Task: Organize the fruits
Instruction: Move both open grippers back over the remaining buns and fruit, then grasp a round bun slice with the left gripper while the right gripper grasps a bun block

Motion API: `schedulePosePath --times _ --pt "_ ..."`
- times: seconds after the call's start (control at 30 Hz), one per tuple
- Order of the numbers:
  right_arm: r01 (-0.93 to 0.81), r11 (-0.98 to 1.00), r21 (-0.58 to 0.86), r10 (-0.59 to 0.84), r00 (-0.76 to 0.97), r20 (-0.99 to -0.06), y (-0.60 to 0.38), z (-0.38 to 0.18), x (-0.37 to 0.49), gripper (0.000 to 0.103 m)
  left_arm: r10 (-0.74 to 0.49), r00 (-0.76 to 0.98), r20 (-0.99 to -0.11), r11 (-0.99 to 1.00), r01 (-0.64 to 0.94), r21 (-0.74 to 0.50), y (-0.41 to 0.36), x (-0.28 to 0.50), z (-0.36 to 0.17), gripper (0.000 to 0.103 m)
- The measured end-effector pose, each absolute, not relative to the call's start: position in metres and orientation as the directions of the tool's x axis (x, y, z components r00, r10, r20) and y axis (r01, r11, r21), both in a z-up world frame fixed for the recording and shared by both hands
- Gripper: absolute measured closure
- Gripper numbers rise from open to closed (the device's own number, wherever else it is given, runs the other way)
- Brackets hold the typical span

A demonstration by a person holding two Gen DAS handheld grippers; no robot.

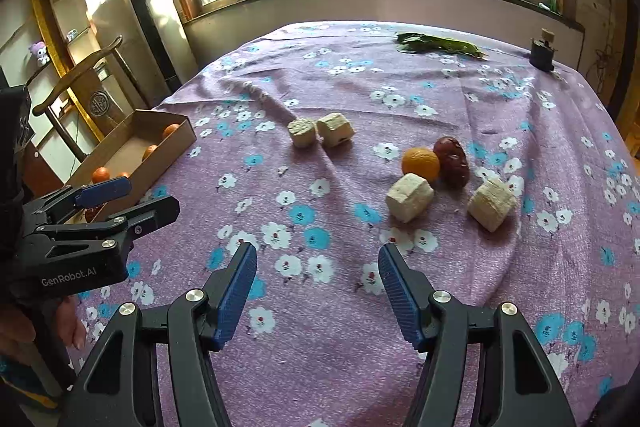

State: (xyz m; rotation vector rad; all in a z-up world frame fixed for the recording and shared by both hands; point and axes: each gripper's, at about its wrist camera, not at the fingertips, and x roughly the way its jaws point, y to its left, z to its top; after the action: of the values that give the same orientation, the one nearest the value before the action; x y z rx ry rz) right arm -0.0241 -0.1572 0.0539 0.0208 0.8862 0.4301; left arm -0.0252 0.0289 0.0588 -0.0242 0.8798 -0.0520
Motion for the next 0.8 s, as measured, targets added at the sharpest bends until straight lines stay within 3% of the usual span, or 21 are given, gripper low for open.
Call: schedulePosePath --times 0.4,0.8 --pt "-0.323 0.917 0.235 0.384 0.547 -0.744 -0.180 0.044 -0.008 0.035 -0.127 0.572 -0.810 0.992 0.088 -0.093 0.004 0.036 0.043 0.018" --pt "-0.300 0.913 0.276 0.403 0.559 -0.725 -0.196 0.041 0.006 0.035 -0.094 0.583 -0.807 0.996 0.061 -0.072 -0.004 0.097 0.025 0.018"
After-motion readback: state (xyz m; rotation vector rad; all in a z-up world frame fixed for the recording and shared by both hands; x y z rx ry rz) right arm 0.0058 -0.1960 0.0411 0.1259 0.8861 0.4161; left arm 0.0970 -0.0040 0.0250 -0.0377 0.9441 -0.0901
